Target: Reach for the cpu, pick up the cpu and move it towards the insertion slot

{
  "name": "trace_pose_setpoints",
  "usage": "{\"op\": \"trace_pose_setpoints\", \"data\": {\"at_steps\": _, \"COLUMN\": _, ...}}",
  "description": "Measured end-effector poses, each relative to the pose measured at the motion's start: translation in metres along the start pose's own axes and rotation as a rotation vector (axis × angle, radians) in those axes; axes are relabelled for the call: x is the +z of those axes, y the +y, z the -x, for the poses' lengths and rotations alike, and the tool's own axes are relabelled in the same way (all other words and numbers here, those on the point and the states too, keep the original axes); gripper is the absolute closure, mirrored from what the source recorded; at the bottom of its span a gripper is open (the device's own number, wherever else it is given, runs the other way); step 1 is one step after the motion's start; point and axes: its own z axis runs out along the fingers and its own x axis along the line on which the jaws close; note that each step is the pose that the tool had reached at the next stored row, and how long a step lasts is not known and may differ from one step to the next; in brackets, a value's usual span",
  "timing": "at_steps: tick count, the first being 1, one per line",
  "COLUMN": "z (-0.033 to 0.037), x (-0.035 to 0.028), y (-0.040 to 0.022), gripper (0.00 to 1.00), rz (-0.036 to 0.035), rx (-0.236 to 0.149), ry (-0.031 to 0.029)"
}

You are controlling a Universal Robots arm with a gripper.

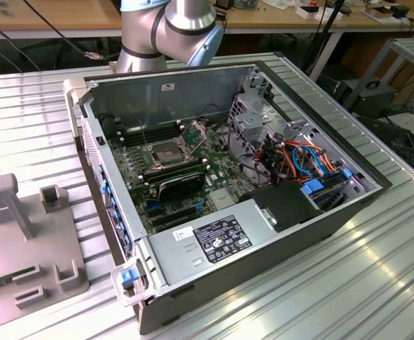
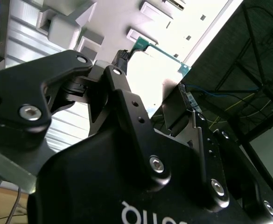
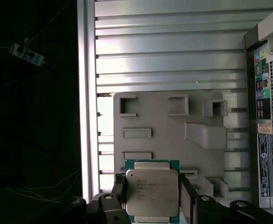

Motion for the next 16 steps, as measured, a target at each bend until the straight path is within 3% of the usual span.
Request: {"op": "trace_pose_setpoints", "data": {"at_steps": 16, "z": 0.0064, "x": -0.0001, "y": 0.0002, "gripper": 0.45, "rz": -0.0001, "rx": 0.0, "ry": 0.0}}
